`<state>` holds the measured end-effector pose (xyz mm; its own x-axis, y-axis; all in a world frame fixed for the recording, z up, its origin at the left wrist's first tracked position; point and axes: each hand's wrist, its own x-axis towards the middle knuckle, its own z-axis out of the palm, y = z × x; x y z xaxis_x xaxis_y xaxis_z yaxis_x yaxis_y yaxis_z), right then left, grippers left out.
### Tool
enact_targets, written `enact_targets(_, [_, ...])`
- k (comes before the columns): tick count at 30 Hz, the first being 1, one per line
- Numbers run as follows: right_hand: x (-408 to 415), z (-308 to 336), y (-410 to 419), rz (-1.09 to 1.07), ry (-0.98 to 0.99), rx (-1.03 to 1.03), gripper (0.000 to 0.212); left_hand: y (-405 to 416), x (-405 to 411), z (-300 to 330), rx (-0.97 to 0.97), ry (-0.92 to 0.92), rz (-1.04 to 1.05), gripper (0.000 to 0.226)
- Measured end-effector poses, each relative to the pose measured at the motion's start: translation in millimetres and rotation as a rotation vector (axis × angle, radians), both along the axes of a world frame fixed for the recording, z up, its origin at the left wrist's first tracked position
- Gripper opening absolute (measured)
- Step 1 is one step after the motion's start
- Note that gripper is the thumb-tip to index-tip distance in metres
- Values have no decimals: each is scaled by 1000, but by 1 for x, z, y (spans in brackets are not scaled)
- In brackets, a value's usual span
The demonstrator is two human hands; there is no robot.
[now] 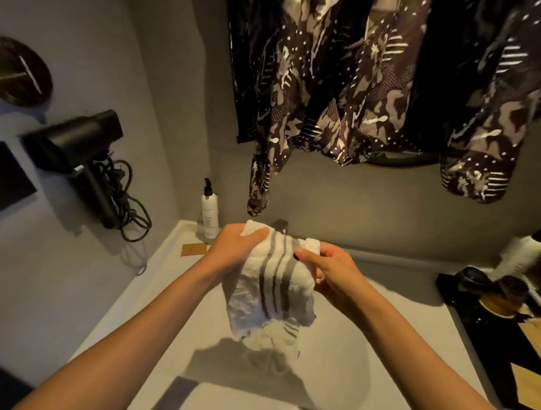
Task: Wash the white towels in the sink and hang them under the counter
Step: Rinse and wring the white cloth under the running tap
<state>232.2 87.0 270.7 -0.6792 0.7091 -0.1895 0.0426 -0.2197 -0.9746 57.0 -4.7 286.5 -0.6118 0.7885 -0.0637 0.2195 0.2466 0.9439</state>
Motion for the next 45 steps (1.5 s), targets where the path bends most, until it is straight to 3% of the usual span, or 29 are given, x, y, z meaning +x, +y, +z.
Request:
enact_targets(4, [1, 25, 4, 7, 135, -192, 27, 2, 12, -2, -115, 114, 175, 28])
enact_targets(6, [1, 35, 9, 45, 204, -339, 19, 3, 13, -5, -180, 413, 264, 42])
enact_targets(8, [-4, 38, 13, 65, 229, -381, 13, 4, 22, -1, -13, 619, 277, 33])
enact_targets(10, [-9, 33, 16, 89, 232, -341, 16, 10, 40, 8, 138, 502, 131, 33])
enact_targets(12, [-10, 22, 18, 70, 262, -353, 33, 19, 52, 8, 117, 384, 11, 38])
enact_targets(16, [2, 10, 18, 87, 245, -359, 50, 27, 51, -9, 80, 313, 26, 27])
enact_targets(19, [10, 3, 20, 103, 257, -313, 45, 26, 55, -14, 109, 303, 54, 9])
enact_targets(20, [12, 1, 20, 81, 205, -182, 40, 27, 55, -15, 111, 291, 78, 8])
enact_targets(24, [19, -17, 40, -193, -251, 860, 32, 31, 51, -9, 113, 215, 52, 12])
enact_targets(26, [21, -25, 46, -126, -363, 1035, 36, 33, 49, -2, 115, 215, -45, 12])
enact_targets(30, [24, -26, 60, -15, -225, 921, 9, 32, 47, 12, 42, 356, -219, 12])
enact_targets(33, [35, -3, 75, 102, -275, 781, 19, 25, 37, 18, -14, 490, -255, 10])
enact_targets(36, [44, 22, 88, 230, -387, 950, 22, 17, 33, 18, -116, 580, -340, 24])
enact_targets(38, [47, 37, 86, 332, -341, 976, 19, 14, 33, 19, -165, 628, -391, 41])
enact_targets(40, [49, 51, 84, 376, -281, 976, 17, 12, 31, 22, -150, 693, -430, 43])
enact_targets(41, [51, 59, 85, 360, -248, 975, 20, 10, 28, 25, -123, 664, -430, 37])
enact_targets(43, [56, 71, 87, 251, -126, 896, 29, 7, 24, 27, -21, 408, -411, 23])
enact_targets(45, [58, 67, 87, 70, 51, 650, 26, 8, 25, 21, 124, 152, -349, 16])
